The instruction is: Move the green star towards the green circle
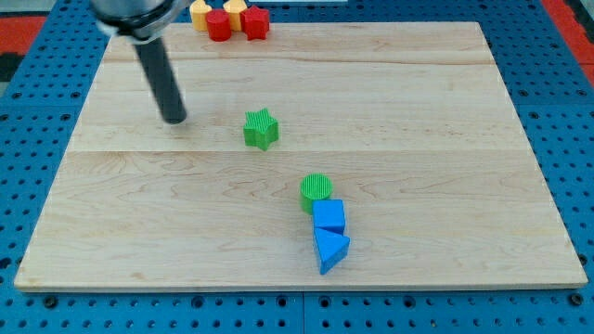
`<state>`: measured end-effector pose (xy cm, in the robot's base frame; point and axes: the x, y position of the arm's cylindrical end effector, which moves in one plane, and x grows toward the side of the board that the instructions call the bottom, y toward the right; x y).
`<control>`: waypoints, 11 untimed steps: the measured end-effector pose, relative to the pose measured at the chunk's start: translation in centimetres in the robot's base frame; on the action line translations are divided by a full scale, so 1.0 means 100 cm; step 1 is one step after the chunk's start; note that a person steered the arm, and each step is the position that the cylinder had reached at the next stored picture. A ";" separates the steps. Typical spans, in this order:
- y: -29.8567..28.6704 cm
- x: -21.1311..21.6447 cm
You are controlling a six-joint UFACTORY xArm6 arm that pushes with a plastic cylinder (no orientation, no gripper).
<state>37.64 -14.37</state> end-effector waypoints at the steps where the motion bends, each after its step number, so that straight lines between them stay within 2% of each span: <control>1: 0.104 -0.004; 2: 0.137 0.008; 3: 0.119 0.027; 5: 0.065 0.025; 7: 0.046 0.035; 11: 0.066 0.116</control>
